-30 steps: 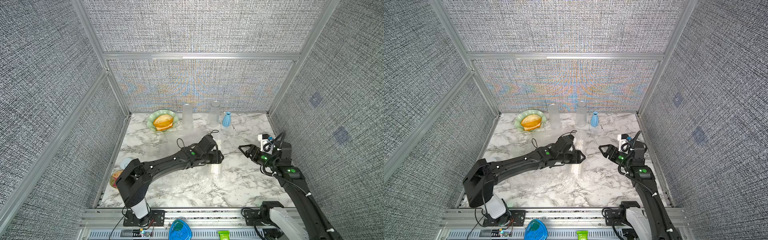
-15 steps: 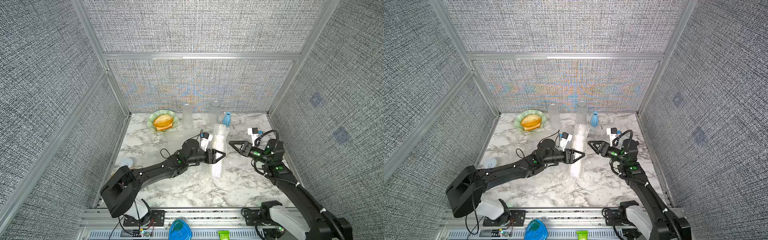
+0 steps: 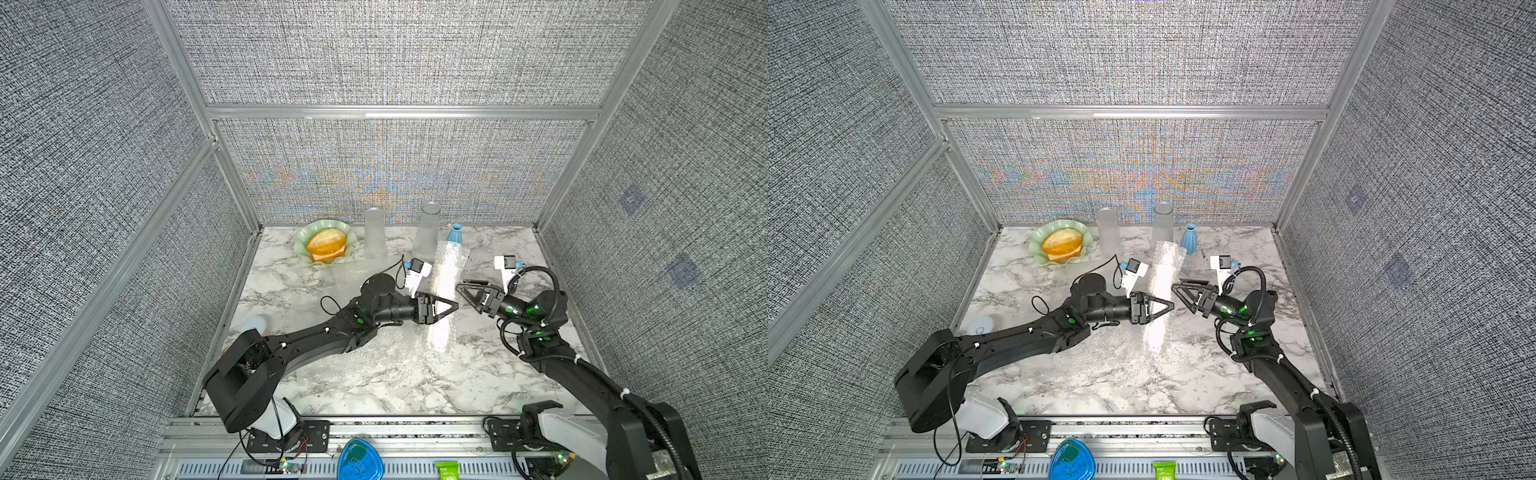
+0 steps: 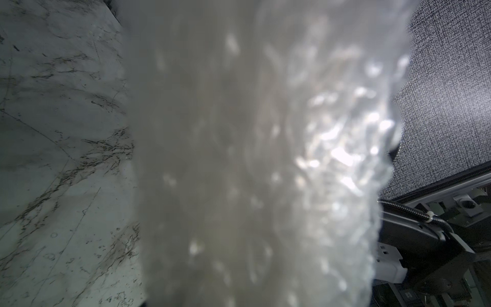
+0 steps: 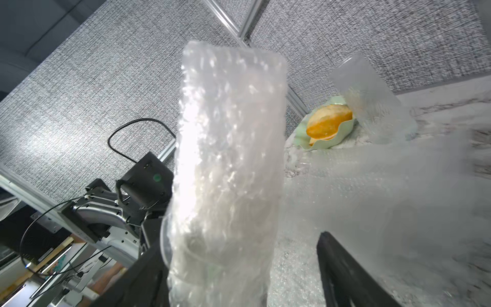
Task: Unwrap the vase from the bubble wrap
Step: Unwrap the bubble wrap at the center of the board.
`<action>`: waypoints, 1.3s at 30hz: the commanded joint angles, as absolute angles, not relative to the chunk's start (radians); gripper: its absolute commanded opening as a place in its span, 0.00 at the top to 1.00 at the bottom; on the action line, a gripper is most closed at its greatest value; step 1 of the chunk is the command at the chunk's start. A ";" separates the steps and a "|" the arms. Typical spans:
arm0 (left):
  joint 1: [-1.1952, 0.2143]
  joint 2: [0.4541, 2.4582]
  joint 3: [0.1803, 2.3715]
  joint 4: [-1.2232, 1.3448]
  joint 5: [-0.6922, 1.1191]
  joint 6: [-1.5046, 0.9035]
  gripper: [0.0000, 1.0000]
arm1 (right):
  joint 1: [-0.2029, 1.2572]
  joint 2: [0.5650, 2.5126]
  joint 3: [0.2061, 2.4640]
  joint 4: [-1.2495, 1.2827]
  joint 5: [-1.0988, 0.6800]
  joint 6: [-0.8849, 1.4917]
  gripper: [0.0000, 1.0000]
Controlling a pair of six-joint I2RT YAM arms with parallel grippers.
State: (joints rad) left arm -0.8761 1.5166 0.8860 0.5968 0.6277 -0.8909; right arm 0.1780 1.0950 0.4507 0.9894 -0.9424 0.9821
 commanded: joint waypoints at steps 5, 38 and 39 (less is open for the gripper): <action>-0.873 1.529 0.898 0.739 0.669 -0.902 0.61 | 0.240 1.133 0.485 1.116 -0.980 1.009 0.19; -0.829 1.325 0.756 0.613 0.500 -0.828 0.20 | 0.326 1.156 0.737 0.309 -0.765 0.642 0.79; -0.826 1.308 0.739 0.605 0.479 -0.822 0.19 | 0.333 1.158 0.745 0.266 -0.736 0.624 0.79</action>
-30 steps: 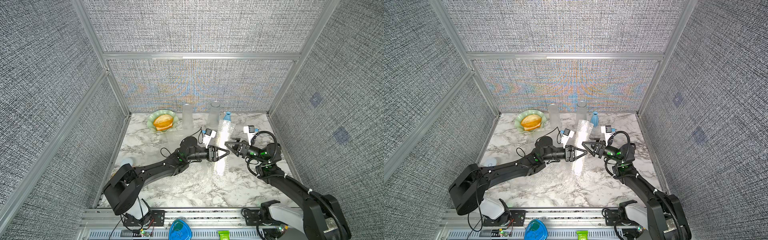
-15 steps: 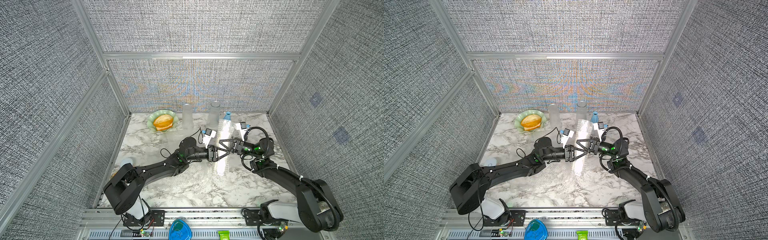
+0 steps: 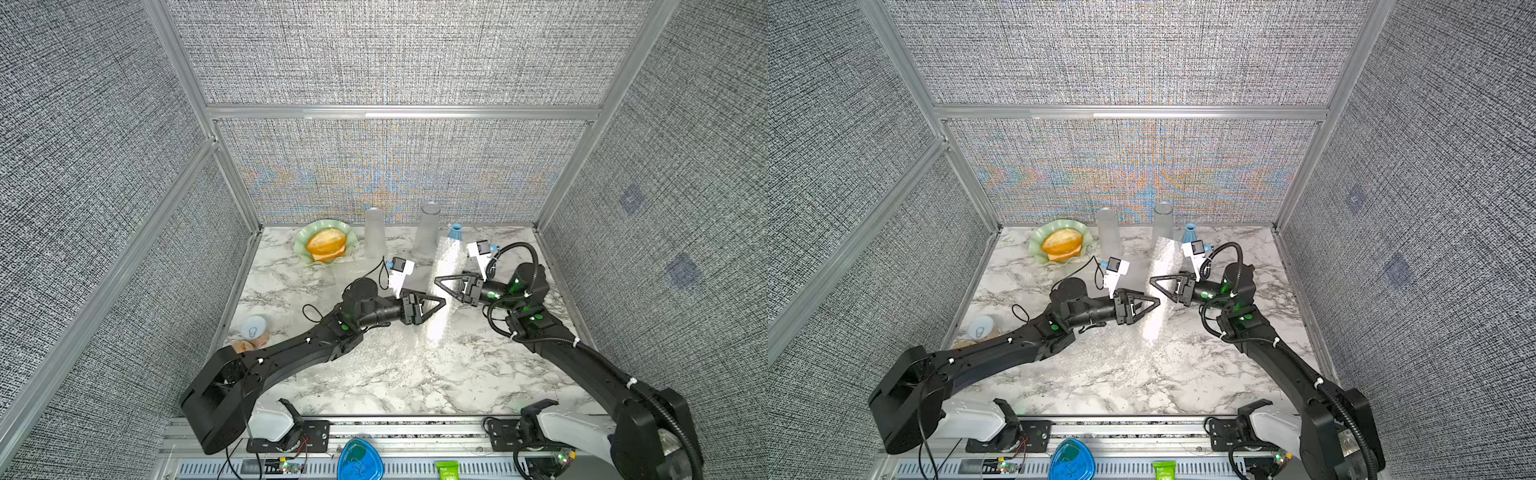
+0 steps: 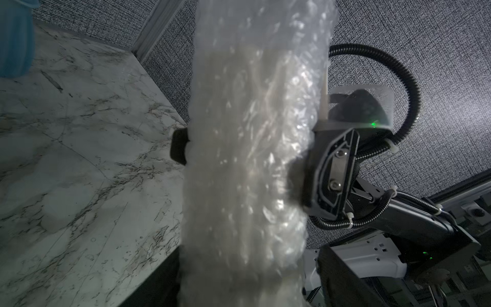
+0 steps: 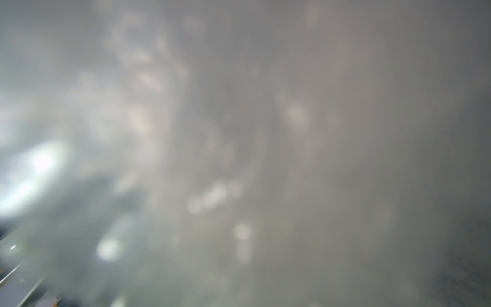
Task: Unwrap the vase from the bubble wrap
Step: Unwrap the bubble wrap at the center of the board.
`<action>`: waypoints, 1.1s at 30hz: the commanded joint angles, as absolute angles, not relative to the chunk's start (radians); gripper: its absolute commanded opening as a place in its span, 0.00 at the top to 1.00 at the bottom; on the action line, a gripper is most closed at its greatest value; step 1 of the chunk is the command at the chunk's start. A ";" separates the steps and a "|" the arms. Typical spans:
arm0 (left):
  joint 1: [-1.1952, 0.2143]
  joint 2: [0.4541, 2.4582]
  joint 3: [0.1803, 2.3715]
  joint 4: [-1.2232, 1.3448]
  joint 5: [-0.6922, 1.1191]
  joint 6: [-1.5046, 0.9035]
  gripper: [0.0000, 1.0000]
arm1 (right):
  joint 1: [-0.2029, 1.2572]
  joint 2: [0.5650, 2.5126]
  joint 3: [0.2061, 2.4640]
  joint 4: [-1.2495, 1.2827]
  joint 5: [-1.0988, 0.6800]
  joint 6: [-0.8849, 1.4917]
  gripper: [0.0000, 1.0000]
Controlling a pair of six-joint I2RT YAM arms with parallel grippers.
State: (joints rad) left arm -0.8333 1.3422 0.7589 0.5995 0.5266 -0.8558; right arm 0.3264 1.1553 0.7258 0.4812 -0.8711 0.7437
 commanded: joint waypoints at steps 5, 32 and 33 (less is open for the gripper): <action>-0.819 1.248 0.687 0.557 0.397 -0.790 0.16 | 0.356 1.194 0.782 0.024 -0.568 0.558 0.79; -0.825 1.569 0.580 0.796 0.505 -0.931 0.31 | 0.371 1.404 0.867 -0.143 -0.491 0.576 0.79; -0.826 1.585 0.576 0.835 0.508 -0.957 0.33 | 0.370 1.408 0.872 -0.144 -0.489 0.574 0.79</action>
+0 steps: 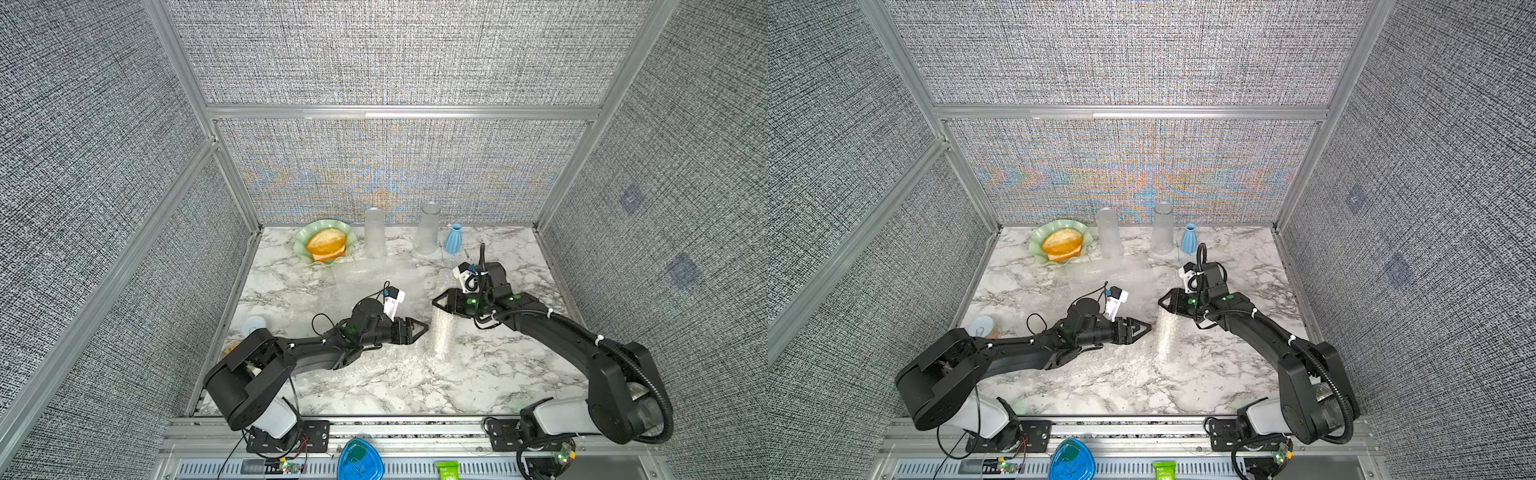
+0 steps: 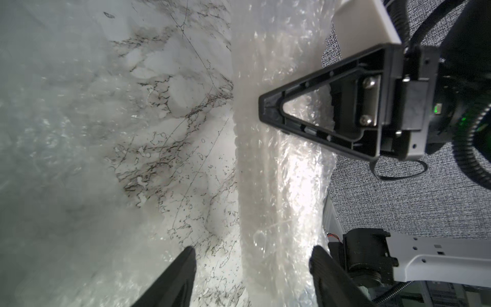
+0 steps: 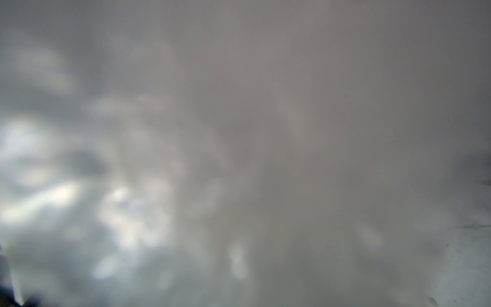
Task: Unwrap the vase from the bubble wrap
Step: Unwrap the bubble wrap at the center of the board.
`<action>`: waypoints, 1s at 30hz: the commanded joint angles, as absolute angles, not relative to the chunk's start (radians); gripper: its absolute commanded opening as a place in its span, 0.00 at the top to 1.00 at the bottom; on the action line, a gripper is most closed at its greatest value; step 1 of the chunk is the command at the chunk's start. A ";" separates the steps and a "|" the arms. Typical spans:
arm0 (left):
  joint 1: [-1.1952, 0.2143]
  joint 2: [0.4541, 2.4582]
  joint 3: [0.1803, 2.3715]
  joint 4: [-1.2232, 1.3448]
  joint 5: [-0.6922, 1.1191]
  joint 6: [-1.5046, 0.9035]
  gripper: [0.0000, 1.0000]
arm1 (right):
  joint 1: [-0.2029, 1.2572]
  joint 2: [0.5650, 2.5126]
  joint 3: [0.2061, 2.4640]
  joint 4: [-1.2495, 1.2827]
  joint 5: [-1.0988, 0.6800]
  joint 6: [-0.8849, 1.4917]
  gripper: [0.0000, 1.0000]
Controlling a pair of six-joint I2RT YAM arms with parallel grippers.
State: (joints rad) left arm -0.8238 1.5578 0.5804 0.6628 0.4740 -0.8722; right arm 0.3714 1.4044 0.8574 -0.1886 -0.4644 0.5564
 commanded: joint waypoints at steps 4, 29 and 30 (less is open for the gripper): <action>-0.827 1.631 0.555 0.966 0.517 -1.040 0.39 | 0.371 1.420 0.882 -0.141 -0.488 0.578 0.79; -0.876 1.596 0.582 0.899 0.433 -1.007 1.00 | 0.379 1.536 0.991 -0.310 -0.257 0.560 0.80; -0.880 1.593 0.584 0.894 0.425 -0.999 1.00 | 0.380 1.551 1.000 -0.327 -0.239 0.559 0.80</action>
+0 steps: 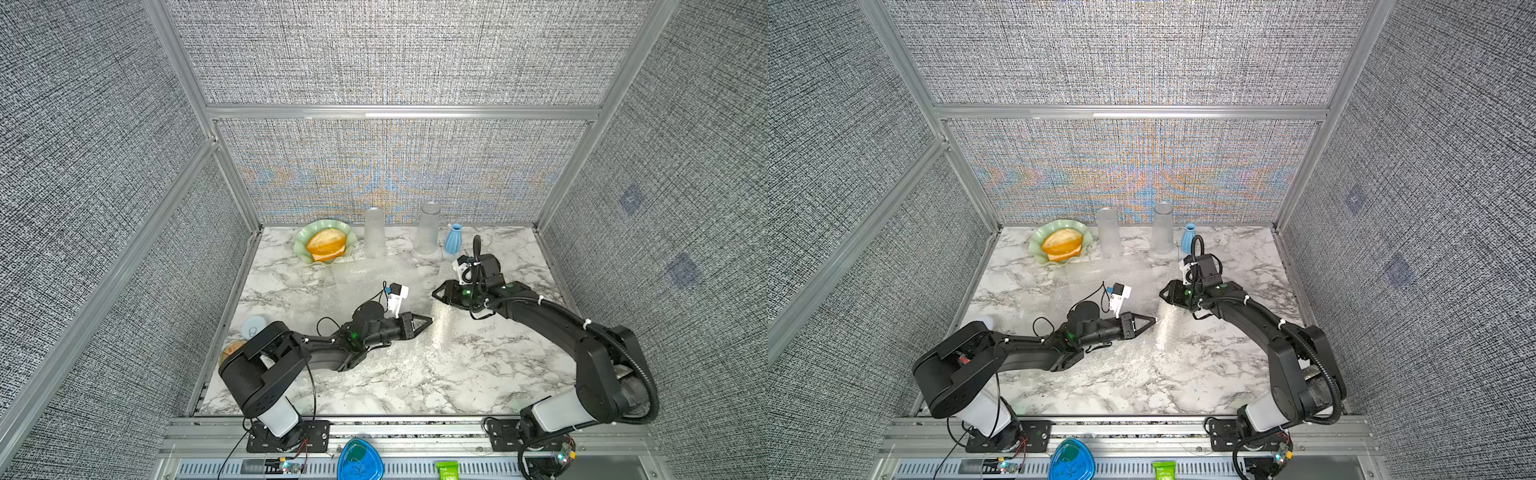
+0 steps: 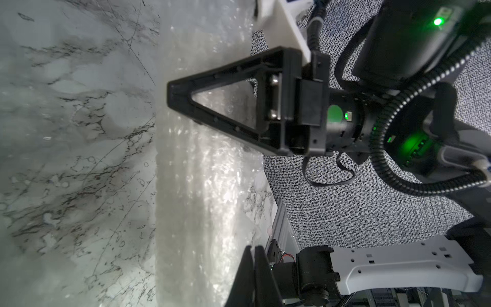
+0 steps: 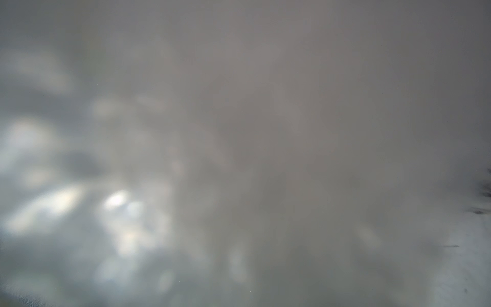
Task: Unwrap the vase from the bubble wrap
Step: Unwrap the bubble wrap at the center of the board.
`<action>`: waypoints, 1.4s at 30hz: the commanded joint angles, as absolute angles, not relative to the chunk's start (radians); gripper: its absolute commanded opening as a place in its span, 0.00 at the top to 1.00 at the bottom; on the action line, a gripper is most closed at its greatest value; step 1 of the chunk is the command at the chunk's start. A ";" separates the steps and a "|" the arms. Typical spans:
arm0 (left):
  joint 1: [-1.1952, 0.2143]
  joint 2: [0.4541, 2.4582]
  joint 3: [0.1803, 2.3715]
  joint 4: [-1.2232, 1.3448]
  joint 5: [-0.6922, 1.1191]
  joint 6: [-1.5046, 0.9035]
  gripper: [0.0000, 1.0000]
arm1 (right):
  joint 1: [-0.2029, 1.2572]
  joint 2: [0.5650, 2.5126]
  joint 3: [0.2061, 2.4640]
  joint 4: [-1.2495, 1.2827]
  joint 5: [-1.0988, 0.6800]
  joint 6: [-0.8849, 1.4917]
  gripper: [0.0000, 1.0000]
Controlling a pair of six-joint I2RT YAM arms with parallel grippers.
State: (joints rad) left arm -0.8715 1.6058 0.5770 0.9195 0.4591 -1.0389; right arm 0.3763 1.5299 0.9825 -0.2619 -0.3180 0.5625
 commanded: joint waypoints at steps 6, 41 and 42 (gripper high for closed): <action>-0.931 1.600 0.594 0.861 0.372 -0.953 1.00 | 0.395 1.654 1.041 -0.397 -0.153 0.562 0.80; -1.073 1.889 1.024 0.491 0.348 -0.802 1.00 | 0.202 1.296 1.108 -0.559 -0.051 0.552 0.08; -1.078 1.911 1.055 0.469 0.352 -0.799 1.00 | 0.199 1.271 1.098 -0.555 -0.032 0.552 0.08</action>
State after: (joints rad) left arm -1.0706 1.8725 0.9977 0.5404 0.3260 -0.8288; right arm 0.2096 1.3216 1.1179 -0.5640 -0.0963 0.5610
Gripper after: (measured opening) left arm 0.064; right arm 0.920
